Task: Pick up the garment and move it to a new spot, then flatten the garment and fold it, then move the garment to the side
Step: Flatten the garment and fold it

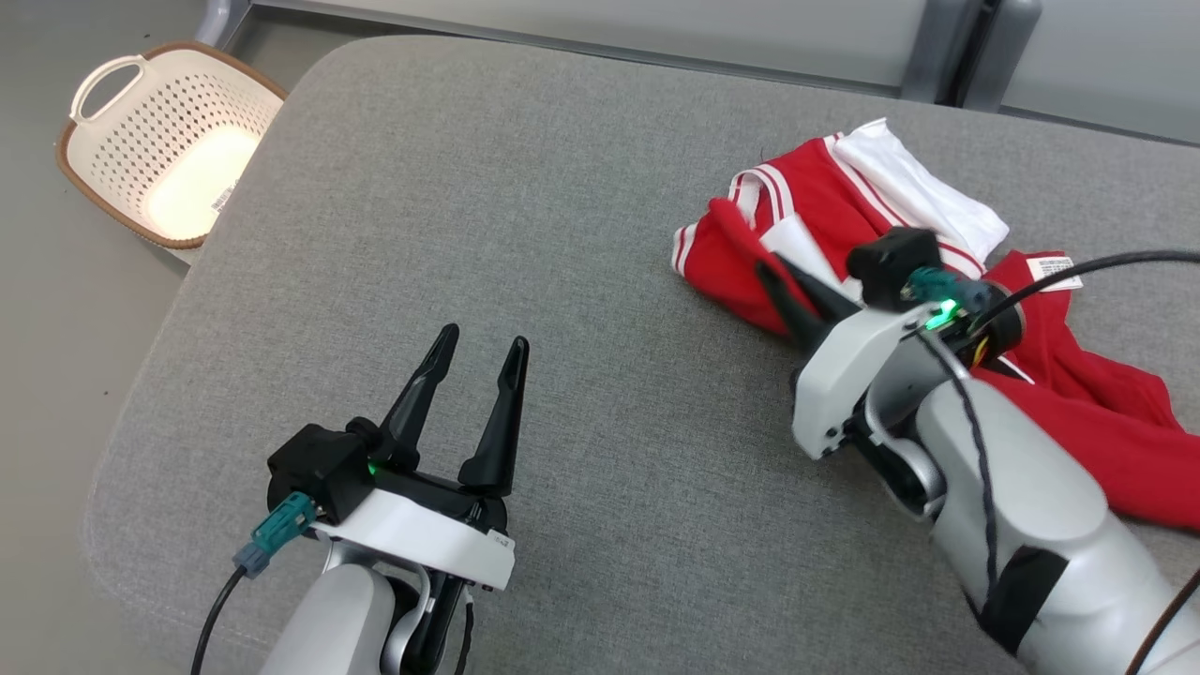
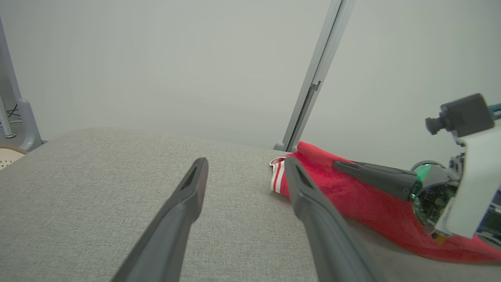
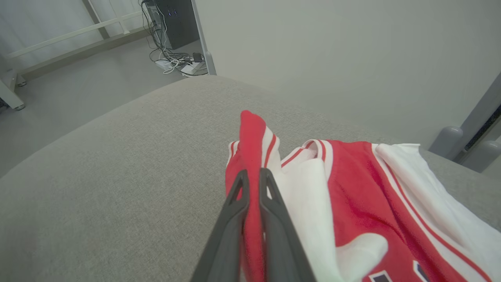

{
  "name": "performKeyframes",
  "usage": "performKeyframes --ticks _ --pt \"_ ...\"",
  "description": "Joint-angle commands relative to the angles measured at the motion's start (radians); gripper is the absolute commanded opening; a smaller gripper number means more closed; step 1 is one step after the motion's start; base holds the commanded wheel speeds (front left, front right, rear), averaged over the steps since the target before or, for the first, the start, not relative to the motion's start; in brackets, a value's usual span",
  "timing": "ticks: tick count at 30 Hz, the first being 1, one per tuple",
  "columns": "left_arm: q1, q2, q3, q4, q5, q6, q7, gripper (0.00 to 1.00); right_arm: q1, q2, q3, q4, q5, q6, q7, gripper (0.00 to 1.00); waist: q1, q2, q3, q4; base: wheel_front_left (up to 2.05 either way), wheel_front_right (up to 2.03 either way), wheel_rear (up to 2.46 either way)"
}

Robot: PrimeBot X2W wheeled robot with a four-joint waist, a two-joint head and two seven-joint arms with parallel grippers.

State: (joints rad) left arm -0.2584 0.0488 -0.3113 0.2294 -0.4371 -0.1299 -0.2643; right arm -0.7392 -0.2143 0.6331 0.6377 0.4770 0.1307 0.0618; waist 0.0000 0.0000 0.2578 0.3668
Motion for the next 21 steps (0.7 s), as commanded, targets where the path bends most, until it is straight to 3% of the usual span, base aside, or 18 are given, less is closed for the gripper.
performKeyframes --ticks 1,8,9,16,21 --pt "0.008 0.004 0.003 0.002 0.006 -0.001 0.001 1.00 0.015 0.006 0.010 -0.008 -0.008 0.000 0.002 0.00 0.0000 0.0000 -0.016 -0.006 0.00 0.00 0.00" --pt "0.041 0.004 0.024 0.013 0.022 -0.001 0.000 1.00 0.128 0.070 0.114 -0.061 -0.071 0.000 0.011 0.00 0.0000 0.0000 -0.075 -0.010 0.00 0.00 0.00" --pt "0.061 0.004 0.040 0.017 0.029 0.000 0.000 1.00 0.191 0.108 0.135 -0.053 -0.106 0.000 0.016 1.00 0.0000 0.0000 -0.099 -0.016 0.00 0.00 0.00" --pt "0.097 0.004 0.081 0.019 0.045 0.002 0.000 1.00 0.294 0.154 0.201 -0.039 -0.140 0.000 0.055 1.00 0.0000 0.0000 -0.142 -0.049 0.00 0.00 0.00" --pt "0.101 0.004 0.104 0.010 0.059 0.002 0.001 1.00 0.271 0.144 0.108 -0.068 -0.150 0.000 0.017 1.00 0.0000 0.0000 -0.152 -0.093 0.00 0.00 0.00"
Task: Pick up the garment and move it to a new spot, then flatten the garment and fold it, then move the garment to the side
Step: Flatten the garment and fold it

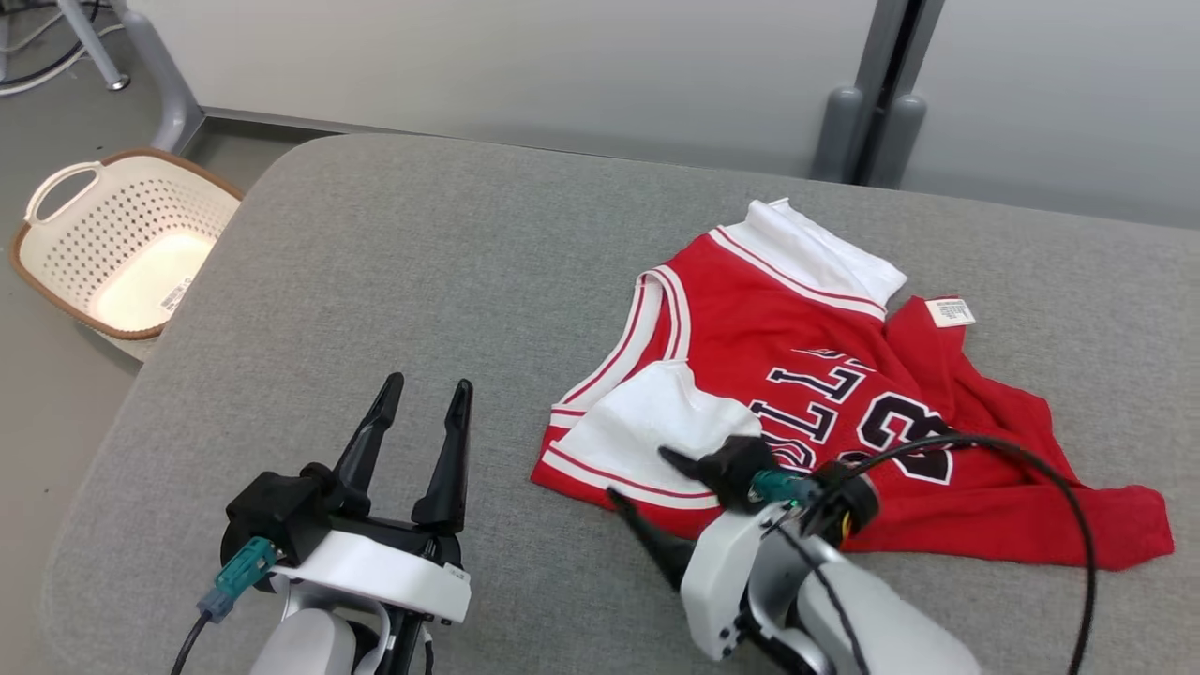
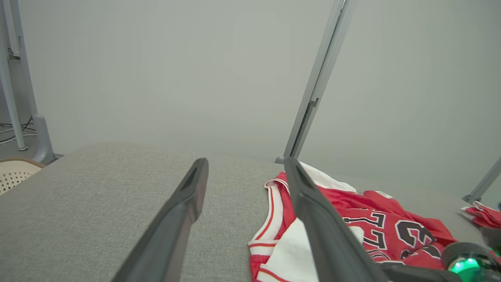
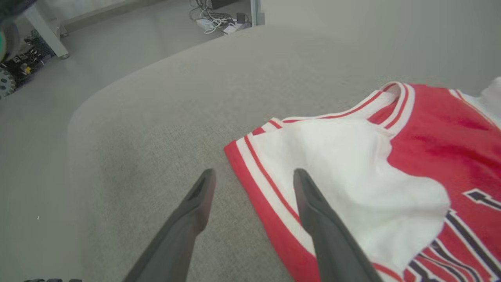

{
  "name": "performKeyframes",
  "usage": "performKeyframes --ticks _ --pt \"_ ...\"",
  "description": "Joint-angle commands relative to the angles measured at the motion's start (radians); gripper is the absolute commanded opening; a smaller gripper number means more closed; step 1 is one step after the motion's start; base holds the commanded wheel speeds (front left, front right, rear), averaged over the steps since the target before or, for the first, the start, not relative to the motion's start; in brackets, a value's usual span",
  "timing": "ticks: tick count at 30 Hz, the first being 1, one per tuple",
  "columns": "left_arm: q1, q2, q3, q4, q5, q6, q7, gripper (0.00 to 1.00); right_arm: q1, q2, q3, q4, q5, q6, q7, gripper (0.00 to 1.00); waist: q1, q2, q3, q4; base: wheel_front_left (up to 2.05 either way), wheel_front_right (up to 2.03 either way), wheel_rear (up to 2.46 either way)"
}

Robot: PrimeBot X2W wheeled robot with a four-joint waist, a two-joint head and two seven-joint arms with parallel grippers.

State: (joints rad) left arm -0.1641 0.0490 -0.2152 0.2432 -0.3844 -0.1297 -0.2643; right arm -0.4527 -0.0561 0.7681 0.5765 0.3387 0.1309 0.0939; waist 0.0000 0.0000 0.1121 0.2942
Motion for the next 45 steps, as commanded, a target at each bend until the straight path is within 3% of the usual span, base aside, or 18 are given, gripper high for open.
performKeyframes --ticks 1,10,20,29,36,45 --pt "0.005 0.004 0.012 -0.007 0.007 0.002 0.000 1.00 -0.021 -0.023 -0.059 -0.015 -0.018 -0.001 -0.026 1.00 0.0000 0.0000 -0.008 -0.030 0.00 0.00 0.00" --pt "-0.010 0.004 0.034 -0.024 0.015 0.000 0.001 1.00 0.032 -0.101 -0.428 -0.090 -0.109 -0.001 -0.156 1.00 0.0000 0.0000 -0.008 -0.119 0.00 0.00 0.00" --pt "-0.016 0.003 0.046 -0.022 0.020 -0.001 0.001 1.00 0.211 -0.036 -0.762 -0.165 -0.202 0.000 -0.261 1.00 0.0000 0.0000 0.010 -0.194 0.00 0.00 0.00" --pt "-0.053 0.009 0.009 0.036 0.053 -0.001 0.001 1.00 0.227 -0.002 -0.817 -0.221 -0.238 0.000 -0.255 1.00 0.0000 0.0000 0.040 -0.252 0.00 0.00 0.00" --pt "-0.179 0.075 -0.134 0.231 0.038 -0.001 0.030 1.00 0.230 0.003 -0.827 -0.226 -0.242 0.000 -0.251 1.00 0.0000 0.0000 0.078 -0.282 0.00 0.00 0.00" --pt "-0.341 0.140 -0.223 0.412 0.062 -0.001 0.109 1.00 0.211 0.004 -0.798 -0.214 -0.193 0.000 -0.265 1.00 0.0000 0.0000 0.129 -0.317 0.00 0.00 0.00"
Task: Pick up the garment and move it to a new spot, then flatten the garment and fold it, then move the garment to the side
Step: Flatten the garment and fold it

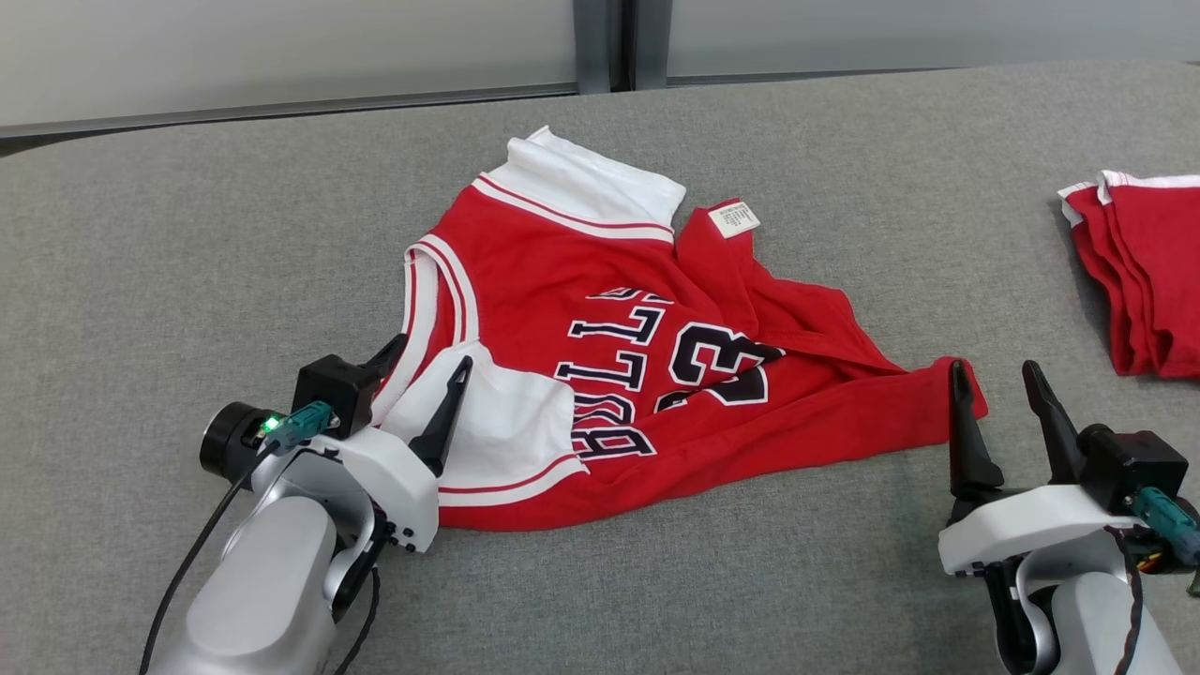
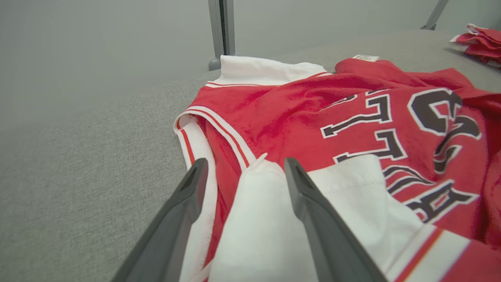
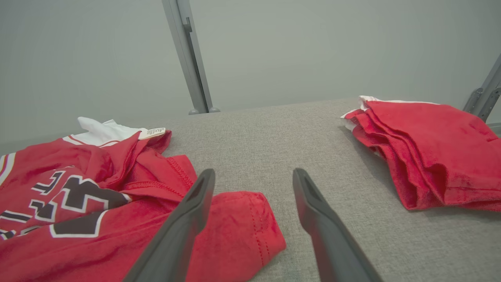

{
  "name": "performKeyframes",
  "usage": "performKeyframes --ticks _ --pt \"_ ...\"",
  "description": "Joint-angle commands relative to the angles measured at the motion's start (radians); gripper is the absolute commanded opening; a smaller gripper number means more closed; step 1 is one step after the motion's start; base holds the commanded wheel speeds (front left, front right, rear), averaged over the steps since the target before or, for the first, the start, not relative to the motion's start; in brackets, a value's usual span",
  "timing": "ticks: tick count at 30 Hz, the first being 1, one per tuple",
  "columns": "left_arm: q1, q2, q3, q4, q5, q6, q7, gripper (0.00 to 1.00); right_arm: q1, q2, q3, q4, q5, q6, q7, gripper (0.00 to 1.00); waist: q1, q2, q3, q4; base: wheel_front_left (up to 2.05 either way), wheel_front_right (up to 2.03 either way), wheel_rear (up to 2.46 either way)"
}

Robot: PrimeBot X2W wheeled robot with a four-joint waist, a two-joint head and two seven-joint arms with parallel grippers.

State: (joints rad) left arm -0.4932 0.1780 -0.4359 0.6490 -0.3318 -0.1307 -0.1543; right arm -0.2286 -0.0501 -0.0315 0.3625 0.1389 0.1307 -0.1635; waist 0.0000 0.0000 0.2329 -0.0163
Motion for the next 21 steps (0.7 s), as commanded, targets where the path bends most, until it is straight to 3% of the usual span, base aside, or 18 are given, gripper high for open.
performKeyframes --ticks 1,16,17,19,20,21 --pt "-0.026 0.012 -0.019 0.015 0.011 0.000 0.002 1.00 -0.015 -0.001 0.005 0.002 0.011 0.000 -0.010 1.00 0.0000 0.0000 0.014 -0.010 0.00 0.00 0.00" --pt "-0.160 0.066 -0.203 0.106 -0.016 0.000 0.012 1.00 -0.048 -0.002 0.010 0.038 0.047 0.000 -0.034 1.00 0.0000 0.0000 0.055 -0.033 0.00 0.00 0.00" --pt "-0.162 0.067 -0.211 0.111 -0.021 0.000 0.012 0.80 -0.050 -0.001 0.010 0.041 0.047 0.000 -0.034 1.00 0.0000 0.0000 0.055 -0.033 0.00 0.00 0.00" --pt "-0.168 0.068 -0.227 0.123 -0.031 0.000 0.012 0.14 -0.052 -0.001 0.009 0.046 0.049 0.000 -0.038 1.00 0.0000 0.0000 0.056 -0.033 0.00 0.00 0.00" --pt "-0.173 0.069 -0.233 0.127 -0.037 0.000 0.010 0.00 -0.053 -0.001 0.009 0.049 0.050 0.000 -0.040 1.00 0.0000 0.0000 0.056 -0.033 0.00 0.00 0.00" --pt "-0.178 0.070 -0.239 0.130 -0.041 0.000 0.006 0.00 -0.055 -0.001 0.009 0.051 0.051 0.000 -0.042 1.00 0.0000 0.0000 0.056 -0.033 0.00 0.00 0.00"
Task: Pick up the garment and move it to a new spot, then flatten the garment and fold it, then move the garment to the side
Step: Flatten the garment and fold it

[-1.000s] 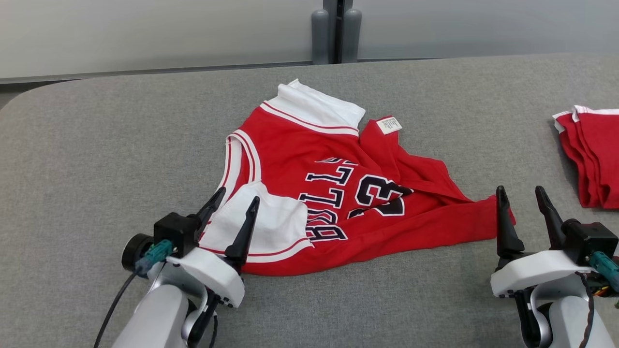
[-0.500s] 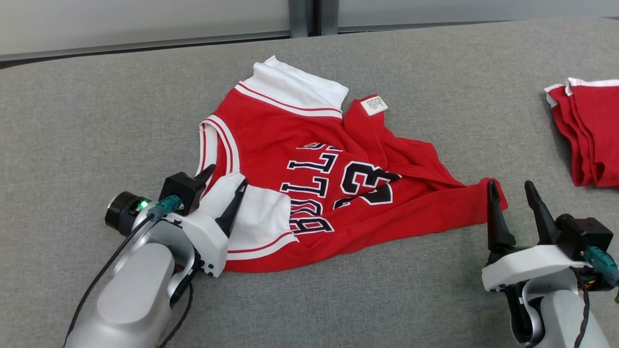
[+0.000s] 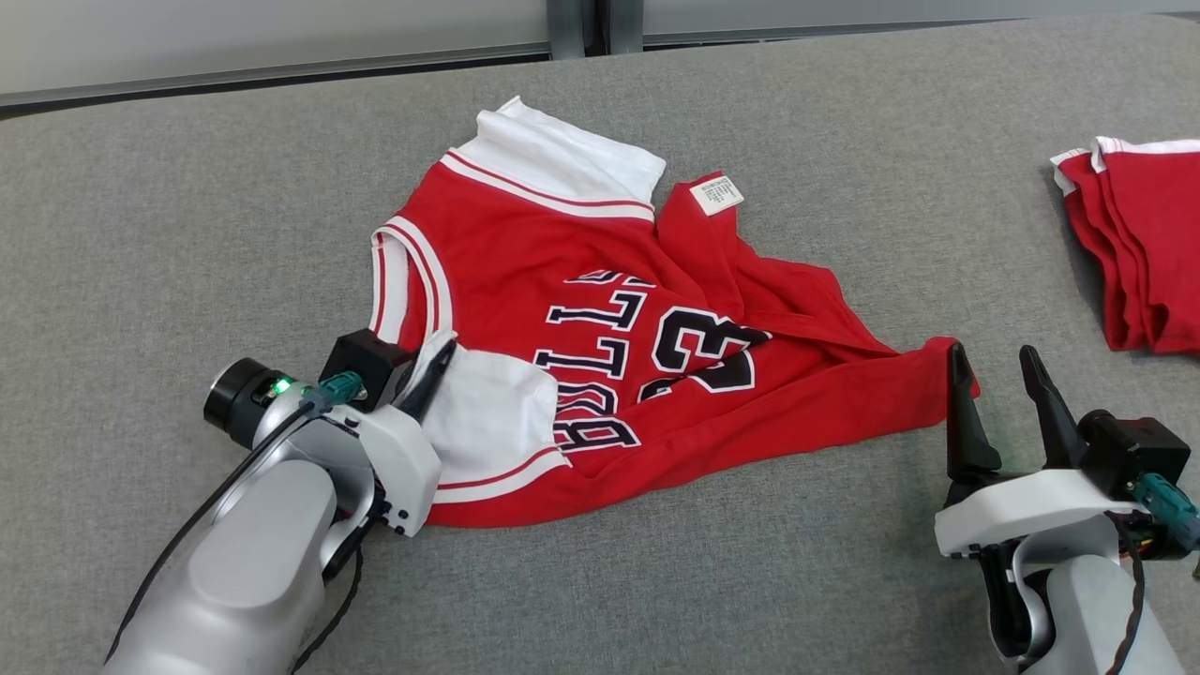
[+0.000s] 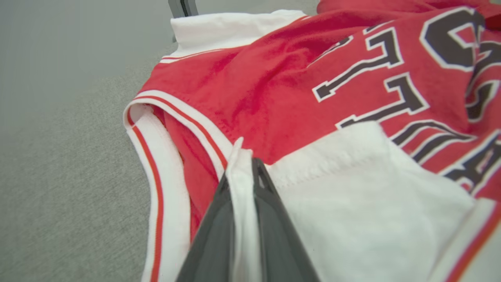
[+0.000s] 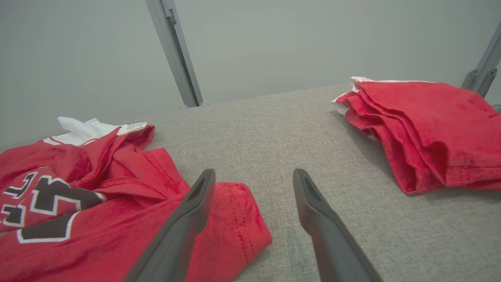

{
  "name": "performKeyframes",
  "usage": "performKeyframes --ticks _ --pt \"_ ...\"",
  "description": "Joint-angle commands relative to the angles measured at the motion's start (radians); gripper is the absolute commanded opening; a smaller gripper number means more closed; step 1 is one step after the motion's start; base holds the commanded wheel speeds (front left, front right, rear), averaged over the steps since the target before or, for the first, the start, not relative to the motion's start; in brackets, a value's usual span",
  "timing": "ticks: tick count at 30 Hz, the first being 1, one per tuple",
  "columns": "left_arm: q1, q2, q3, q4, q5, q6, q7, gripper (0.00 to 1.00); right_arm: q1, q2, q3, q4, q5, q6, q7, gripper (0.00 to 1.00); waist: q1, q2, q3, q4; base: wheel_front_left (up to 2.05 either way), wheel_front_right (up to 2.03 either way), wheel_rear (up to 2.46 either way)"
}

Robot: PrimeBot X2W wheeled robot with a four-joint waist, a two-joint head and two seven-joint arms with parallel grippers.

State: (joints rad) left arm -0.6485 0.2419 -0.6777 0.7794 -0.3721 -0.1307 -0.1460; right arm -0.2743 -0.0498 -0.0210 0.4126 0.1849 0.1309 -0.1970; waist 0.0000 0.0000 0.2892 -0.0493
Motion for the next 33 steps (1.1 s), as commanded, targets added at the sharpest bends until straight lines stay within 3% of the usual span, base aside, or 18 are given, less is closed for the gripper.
performKeyframes --ticks 1,12,26,33 --pt "-0.027 0.006 -0.001 0.001 -0.006 0.000 -0.010 0.00 -0.010 -0.002 -0.001 0.003 0.005 -0.001 -0.009 1.00 0.0000 0.0000 0.000 0.001 0.00 0.00 0.00" --pt "-0.018 0.000 0.015 -0.017 -0.029 0.012 -0.097 0.00 0.003 -0.002 -0.022 0.028 -0.012 -0.001 0.001 1.00 0.0000 0.0000 -0.037 0.034 0.00 0.00 0.00" --pt "0.180 0.025 0.065 -0.311 0.003 0.047 -0.119 0.00 0.047 -0.001 -0.077 0.043 -0.043 0.000 0.058 1.00 0.0000 0.0000 -0.119 0.141 0.00 0.00 0.00" --pt "0.288 0.035 0.044 -0.338 -0.007 0.031 -0.120 0.00 0.066 -0.002 -0.091 0.045 -0.047 -0.001 0.072 1.00 0.0000 0.0000 -0.157 0.204 0.00 0.00 0.00"
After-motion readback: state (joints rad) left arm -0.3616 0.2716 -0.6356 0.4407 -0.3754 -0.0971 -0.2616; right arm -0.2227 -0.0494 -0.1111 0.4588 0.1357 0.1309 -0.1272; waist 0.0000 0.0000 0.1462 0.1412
